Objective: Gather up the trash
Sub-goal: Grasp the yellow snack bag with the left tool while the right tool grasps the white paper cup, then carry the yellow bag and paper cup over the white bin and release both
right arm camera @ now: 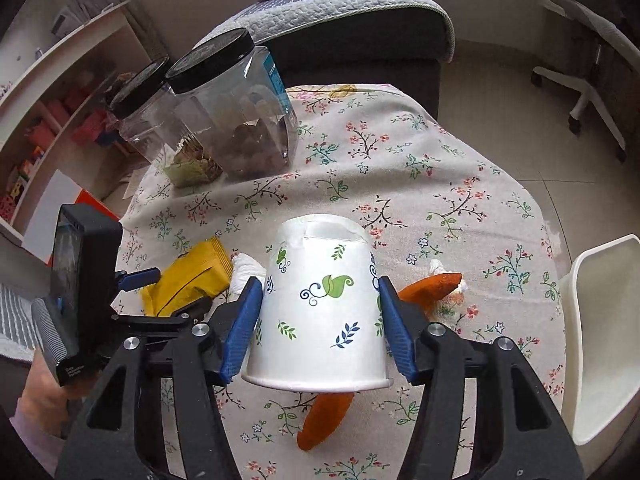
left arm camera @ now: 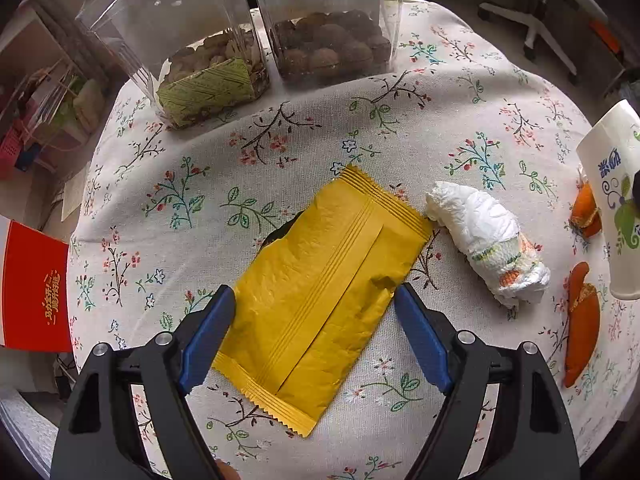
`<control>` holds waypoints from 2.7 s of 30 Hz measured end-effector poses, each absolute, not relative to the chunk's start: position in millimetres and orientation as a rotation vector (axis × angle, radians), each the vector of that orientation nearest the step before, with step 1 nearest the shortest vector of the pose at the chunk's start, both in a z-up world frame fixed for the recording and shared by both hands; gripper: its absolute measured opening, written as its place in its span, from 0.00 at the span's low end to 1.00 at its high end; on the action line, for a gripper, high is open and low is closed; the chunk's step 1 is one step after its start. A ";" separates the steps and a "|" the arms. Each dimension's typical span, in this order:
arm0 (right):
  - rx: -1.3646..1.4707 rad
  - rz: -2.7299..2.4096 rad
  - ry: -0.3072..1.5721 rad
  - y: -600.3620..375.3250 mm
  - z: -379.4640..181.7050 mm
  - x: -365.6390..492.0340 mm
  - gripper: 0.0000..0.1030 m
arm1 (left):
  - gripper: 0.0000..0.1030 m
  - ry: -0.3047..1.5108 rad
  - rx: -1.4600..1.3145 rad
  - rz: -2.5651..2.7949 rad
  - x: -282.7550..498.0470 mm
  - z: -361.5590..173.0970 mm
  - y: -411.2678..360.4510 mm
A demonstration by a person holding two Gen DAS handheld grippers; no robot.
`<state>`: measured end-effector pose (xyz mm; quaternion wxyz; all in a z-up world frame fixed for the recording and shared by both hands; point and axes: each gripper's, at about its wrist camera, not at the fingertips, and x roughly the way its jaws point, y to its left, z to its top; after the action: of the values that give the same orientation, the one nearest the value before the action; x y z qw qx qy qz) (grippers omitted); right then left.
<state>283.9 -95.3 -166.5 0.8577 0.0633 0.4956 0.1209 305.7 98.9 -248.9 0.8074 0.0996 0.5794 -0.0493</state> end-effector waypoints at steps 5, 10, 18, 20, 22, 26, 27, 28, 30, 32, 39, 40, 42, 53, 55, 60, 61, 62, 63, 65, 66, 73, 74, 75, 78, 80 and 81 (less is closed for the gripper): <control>0.125 0.251 1.021 -101.0 -159.5 274.2 0.54 | 0.23 1.256 0.169 -0.101 302.7 -240.6 90.1; 0.093 0.259 0.999 -102.1 -150.1 260.9 0.54 | 0.11 1.248 -0.009 -0.078 295.4 -223.5 115.8; 0.116 0.246 0.918 -112.4 -126.3 239.3 0.54 | 0.10 1.109 -0.219 -0.064 269.1 -170.0 137.6; 0.115 0.229 0.879 -115.3 -119.0 232.4 0.54 | 0.11 1.053 -0.235 -0.062 258.4 -152.4 133.6; 0.103 0.204 0.835 -117.9 -112.6 225.9 0.54 | 0.11 0.982 -0.214 -0.036 247.6 -132.9 121.3; 0.074 0.157 0.747 -123.3 -99.1 215.4 0.54 | 0.11 0.812 -0.116 0.008 228.0 -100.8 85.8; 0.069 0.144 0.725 -125.1 -95.9 213.3 0.55 | 0.11 0.775 -0.093 0.016 224.3 -94.2 78.4; 0.066 0.129 0.705 -127.1 -92.8 211.6 0.55 | 0.11 0.746 -0.075 0.024 220.6 -88.7 70.9; 0.069 0.103 0.668 -131.7 -87.1 208.6 0.55 | 0.11 0.693 -0.050 0.043 214.4 -78.1 62.8; 0.069 0.074 0.635 -135.2 -82.1 206.4 0.55 | 0.11 0.648 -0.034 0.060 211.7 -71.2 55.1; 0.029 -0.029 0.534 -142.5 -73.2 198.4 0.56 | 0.11 0.600 -0.029 0.077 211.7 -64.7 34.2; 0.028 -0.040 0.529 -144.0 -72.7 198.1 0.56 | 0.11 0.600 -0.036 0.079 212.0 -64.4 31.9; 0.030 -0.056 0.521 -148.8 -71.7 196.8 0.56 | 0.11 0.594 -0.046 0.087 212.4 -63.4 27.4; 0.002 -0.138 0.481 -180.5 -64.8 186.0 0.57 | 0.11 0.584 -0.090 0.031 218.3 -62.4 -15.4; 0.007 -0.155 0.481 -189.0 -64.1 185.9 0.57 | 0.11 0.578 -0.084 0.017 217.5 -62.7 -26.4; 0.008 -0.205 0.478 -210.8 -63.9 186.6 0.57 | 0.11 0.573 -0.072 -0.012 218.1 -64.1 -49.3; 0.011 -0.215 0.478 -215.7 -64.0 186.6 0.57 | 0.11 0.573 -0.073 -0.017 218.3 -64.5 -52.9; 0.014 -0.224 0.481 -220.4 -64.4 186.6 0.57 | 0.11 0.574 -0.074 -0.021 218.4 -65.3 -56.6; 0.017 -0.234 0.484 -225.3 -64.7 187.3 0.57 | 0.11 0.577 -0.074 -0.027 219.1 -66.3 -60.1; 0.021 -0.256 0.490 -234.8 -65.5 188.0 0.57 | 0.11 0.583 -0.076 -0.038 220.3 -68.2 -67.8; 0.024 -0.267 0.492 -240.2 -66.0 187.9 0.57 | 0.11 0.588 -0.076 -0.045 220.9 -69.5 -72.0; 0.042 -0.359 0.544 -286.0 -79.4 188.9 0.58 | 0.11 0.622 -0.078 -0.125 221.8 -78.4 -110.8; 0.049 -0.372 0.557 -293.8 -82.3 189.8 0.58 | 0.11 0.626 -0.078 -0.139 221.8 -79.3 -116.7; 0.056 -0.385 0.569 -300.9 -84.8 191.2 0.58 | 0.11 0.628 -0.074 -0.153 221.7 -80.4 -123.3; 0.069 -0.421 0.586 -320.9 -89.7 190.5 0.58 | 0.11 0.643 -0.071 -0.202 222.0 -84.9 -141.8; 0.079 -0.437 0.588 -332.4 -90.5 187.5 0.58 | 0.11 0.664 -0.073 -0.240 223.7 -88.9 -155.7; 0.087 -0.438 0.590 -338.6 -90.4 186.1 0.59 | 0.11 0.672 -0.073 -0.258 223.8 -90.9 -161.4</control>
<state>186.1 -338.6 -90.4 0.9323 0.0426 0.2884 -0.2140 223.8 -161.4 -90.9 0.9353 -0.0359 0.3286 -0.1261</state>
